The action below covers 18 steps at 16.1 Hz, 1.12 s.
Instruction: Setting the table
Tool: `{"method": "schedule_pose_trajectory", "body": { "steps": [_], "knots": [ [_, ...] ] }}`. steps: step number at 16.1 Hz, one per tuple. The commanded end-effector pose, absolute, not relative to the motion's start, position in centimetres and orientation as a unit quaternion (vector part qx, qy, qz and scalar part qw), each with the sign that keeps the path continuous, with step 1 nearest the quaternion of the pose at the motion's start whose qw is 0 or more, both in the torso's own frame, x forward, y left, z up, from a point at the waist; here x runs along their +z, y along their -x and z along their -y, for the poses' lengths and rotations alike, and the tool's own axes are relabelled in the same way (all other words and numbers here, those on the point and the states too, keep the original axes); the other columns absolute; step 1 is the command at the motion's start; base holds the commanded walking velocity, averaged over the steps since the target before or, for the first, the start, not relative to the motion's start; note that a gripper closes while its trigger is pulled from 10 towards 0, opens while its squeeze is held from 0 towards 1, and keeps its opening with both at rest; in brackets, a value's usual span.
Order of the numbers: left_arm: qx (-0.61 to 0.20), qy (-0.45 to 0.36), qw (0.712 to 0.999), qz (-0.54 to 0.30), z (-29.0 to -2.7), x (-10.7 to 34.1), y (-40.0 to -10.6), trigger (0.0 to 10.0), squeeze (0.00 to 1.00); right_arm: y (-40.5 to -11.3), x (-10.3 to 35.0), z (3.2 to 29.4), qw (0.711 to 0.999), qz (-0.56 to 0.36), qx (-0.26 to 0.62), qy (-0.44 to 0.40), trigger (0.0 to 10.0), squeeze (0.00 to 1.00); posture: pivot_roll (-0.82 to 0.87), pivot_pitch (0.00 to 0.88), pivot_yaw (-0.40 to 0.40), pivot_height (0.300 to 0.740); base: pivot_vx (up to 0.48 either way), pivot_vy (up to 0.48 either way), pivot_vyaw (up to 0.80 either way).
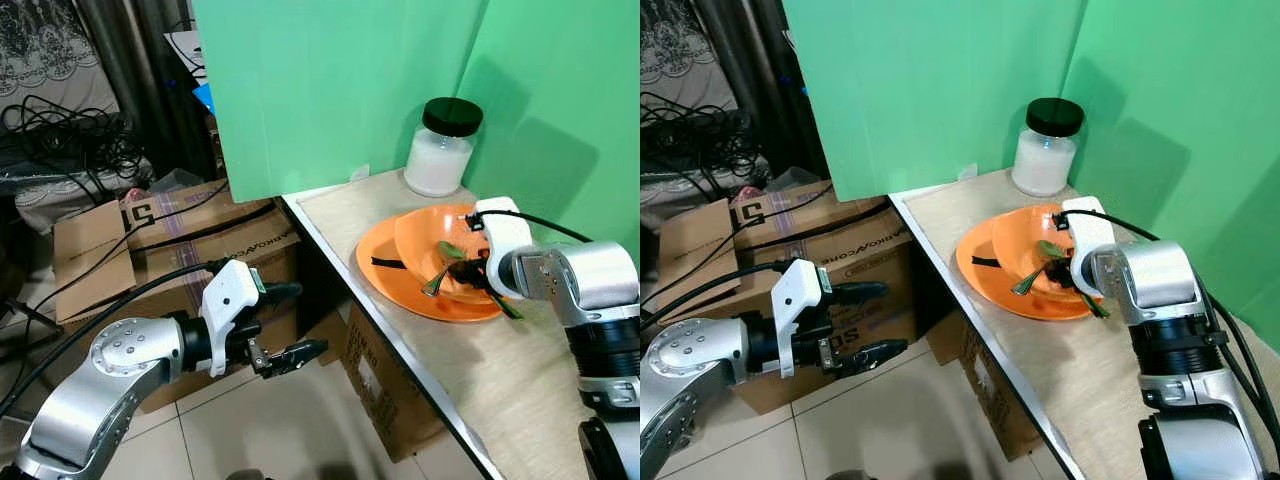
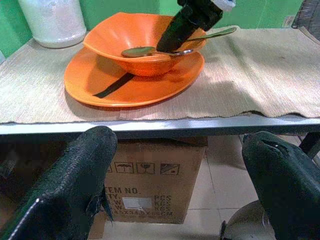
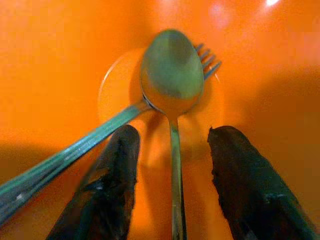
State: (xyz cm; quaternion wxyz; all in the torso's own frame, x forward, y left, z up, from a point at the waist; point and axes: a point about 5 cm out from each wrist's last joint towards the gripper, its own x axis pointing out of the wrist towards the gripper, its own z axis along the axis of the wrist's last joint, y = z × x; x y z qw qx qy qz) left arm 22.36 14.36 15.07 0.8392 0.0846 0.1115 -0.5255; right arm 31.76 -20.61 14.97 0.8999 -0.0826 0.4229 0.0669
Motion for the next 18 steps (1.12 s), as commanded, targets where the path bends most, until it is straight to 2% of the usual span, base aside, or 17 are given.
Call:
{"method": "schedule_pose_trajectory", "body": {
  "steps": [1, 14, 18],
  "knots": [
    [-0.534, -0.094, 0.833, -0.109, -14.16, 15.26, -22.39, 10.0, 0.0, -31.7, 14.82, 20.85, 0.898, -0.426, 0.065, 0.089, 0.0, 0.0, 0.06, 0.0, -0.019, 0.74, 0.0, 0.0, 0.0],
    [-0.539, -0.107, 0.829, -0.106, -14.1, 15.16, -22.73, 10.0, 0.0, -31.89, 14.13, 21.21, 0.893, -0.433, 0.073, 0.095, 0.0, 0.0, 0.06, 0.0, -0.02, 0.74, 0.0, 0.0, 0.0],
    [-0.539, -0.115, 0.828, -0.102, -14.13, 15.17, -23.09, 10.0, 0.0, -32.07, 14.53, 21.22, 0.9, -0.421, 0.074, 0.089, 0.0, 0.0, 0.05, 0.0, -0.011, 0.74, 0.0, 0.0, 0.0]
  ]
}}
